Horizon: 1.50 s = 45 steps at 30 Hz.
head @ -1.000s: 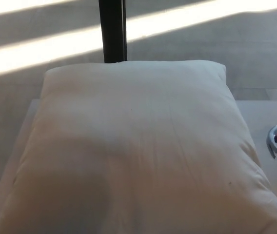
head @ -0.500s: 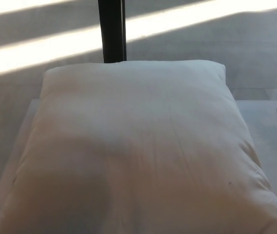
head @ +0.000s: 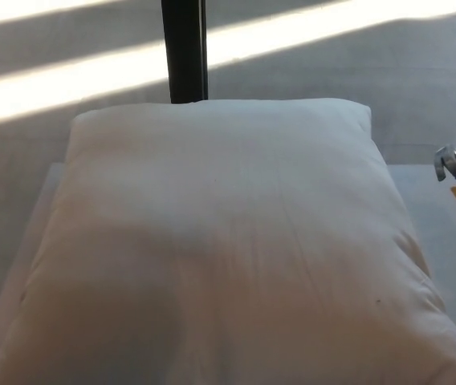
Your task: A hammer is kept on the right hand side and a pillow is kept on the left hand side on the desk infront of the robot and the robot uses its right hand to pick up the hammer and makes a downward swinging motion to hit the pillow
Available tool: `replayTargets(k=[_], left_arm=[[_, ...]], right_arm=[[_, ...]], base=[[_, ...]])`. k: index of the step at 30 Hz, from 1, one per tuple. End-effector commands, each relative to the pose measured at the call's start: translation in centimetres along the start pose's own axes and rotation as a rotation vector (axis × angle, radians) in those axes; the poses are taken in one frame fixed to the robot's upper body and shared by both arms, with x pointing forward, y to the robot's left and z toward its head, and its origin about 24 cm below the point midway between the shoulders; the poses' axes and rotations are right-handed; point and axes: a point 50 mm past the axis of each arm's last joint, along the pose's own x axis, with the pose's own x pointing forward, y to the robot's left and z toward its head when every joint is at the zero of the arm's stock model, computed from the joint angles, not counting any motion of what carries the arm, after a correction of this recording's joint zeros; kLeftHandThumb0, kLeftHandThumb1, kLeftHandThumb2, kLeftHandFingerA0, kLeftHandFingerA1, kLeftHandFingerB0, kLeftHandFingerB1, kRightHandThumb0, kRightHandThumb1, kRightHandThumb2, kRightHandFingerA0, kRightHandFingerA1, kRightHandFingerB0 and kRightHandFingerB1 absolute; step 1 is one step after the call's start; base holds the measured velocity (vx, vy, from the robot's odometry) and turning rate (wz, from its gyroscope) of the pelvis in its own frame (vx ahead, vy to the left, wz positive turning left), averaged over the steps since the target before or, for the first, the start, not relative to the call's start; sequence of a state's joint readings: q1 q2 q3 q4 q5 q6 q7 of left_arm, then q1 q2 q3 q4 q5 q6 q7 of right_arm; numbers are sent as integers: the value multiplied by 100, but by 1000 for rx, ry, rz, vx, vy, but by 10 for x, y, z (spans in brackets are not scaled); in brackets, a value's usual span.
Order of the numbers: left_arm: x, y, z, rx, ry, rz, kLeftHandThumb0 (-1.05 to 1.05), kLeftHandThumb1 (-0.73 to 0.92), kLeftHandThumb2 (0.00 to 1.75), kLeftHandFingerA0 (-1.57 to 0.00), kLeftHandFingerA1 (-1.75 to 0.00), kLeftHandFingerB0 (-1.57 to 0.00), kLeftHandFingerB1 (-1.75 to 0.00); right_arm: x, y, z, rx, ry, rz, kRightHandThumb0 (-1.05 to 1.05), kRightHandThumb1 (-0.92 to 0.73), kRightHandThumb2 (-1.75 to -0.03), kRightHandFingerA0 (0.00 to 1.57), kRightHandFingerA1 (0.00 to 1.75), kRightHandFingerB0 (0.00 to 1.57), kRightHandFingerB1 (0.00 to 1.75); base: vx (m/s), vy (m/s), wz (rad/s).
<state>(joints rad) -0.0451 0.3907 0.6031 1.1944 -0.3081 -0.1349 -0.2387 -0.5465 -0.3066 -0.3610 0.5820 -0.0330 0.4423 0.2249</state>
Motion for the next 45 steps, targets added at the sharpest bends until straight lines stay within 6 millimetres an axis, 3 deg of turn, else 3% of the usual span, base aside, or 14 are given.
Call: replayTargets(k=[1, 2, 7, 8, 12, 19, 23, 25, 31, 32, 36, 39, 40, 45], left_arm=[[-4, 9, 0, 11, -34, 15, -53, 65, 60, -67, -47, -58, -43], [-7, 13, -3, 18, -27, 18, -54, 65, 60, -66, -47, -58, -43], [-10, 22, -7, 10, -11, 23, -52, 65, 60, -62, -46, -55, -42], [-10, 22, -7, 12, -9, 24, -55, 63, 59, -63, -46, -56, -42], [-10, 22, -7, 20, -7, 30, -56, 64, 60, -65, -46, -57, -42], [-10, 22, -6, 20, -10, 36, -55, 62, 60, -68, -48, -60, -44], [-10, 22, -6, 19, -7, 34, -55, 62, 59, -67, -47, -59, -44], [-10, 22, -6, 21, -8, 34, -55, 62, 59, -67, -47, -59, -44], [-10, 22, -5, 25, -7, 37, -56, 61, 59, -66, -47, -59, -44], [-10, 22, -5, 32, -8, 37, -57, 62, 59, -68, -46, -60, -44], [-9, 20, -4, 24, -17, 36, -55, 61, 59, -66, -48, -60, -45], [-8, 19, -3, 28, -21, 41, -54, 62, 59, -67, -48, -61, -45], [-8, 19, -3, 30, -19, 40, -54, 62, 59, -67, -47, -61, -44], [-9, 21, -3, 38, -15, 34, -56, 63, 59, -67, -46, -58, -43]], right_arm=[[-58, 93, 113, 366, 16, 817, -31, -68, -112, 104, 175, 72, 173], [-61, 98, 114, 356, 15, 836, -31, -65, -113, 104, 175, 74, 167], [-70, 104, 123, 326, -15, 877, -27, -70, -117, 107, 175, 76, 175], [-73, 104, 127, 324, -28, 889, -31, -68, -109, 104, 175, 75, 166], [-83, 107, 144, 315, -83, 953, -30, -61, -115, 106, 175, 81, 157], [-97, 109, 165, 315, -150, 981, -27, -58, -122, 102, 175, 77, 159], [-107, 105, 196, 300, -235, 974, -31, -60, -115, 102, 175, 81, 155], [-108, 105, 197, 300, -235, 971, -31, -60, -115, 102, 175, 81, 155], [-122, 106, 228, 282, -313, 1043, -34, -54, -113, 99, 175, 82, 156], [-123, 107, 229, 280, -316, 1049, -33, -57, -107, 98, 175, 82, 152], [-135, 126, 236, 259, -277, 1097, -29, -49, -112, 99, 175, 84, 153], [-138, 132, 233, 240, -279, 1143, -30, -49, -115, 98, 175, 78, 156], [-138, 134, 230, 237, -260, 1167, -33, -58, -102, 98, 175, 78, 156], [-138, 146, 215, 218, -160, 1221, -33, -61, -102, 100, 175, 79, 158]], base=[[0, 0, 0], [0, 0, 0], [0, 0, 0], [0, 0, 0], [0, 0, 0], [0, 0, 0], [0, 0, 0], [0, 0, 0], [0, 0, 0], [0, 0, 0], [0, 0, 0], [0, 0, 0], [0, 0, 0], [0, 0, 0]])
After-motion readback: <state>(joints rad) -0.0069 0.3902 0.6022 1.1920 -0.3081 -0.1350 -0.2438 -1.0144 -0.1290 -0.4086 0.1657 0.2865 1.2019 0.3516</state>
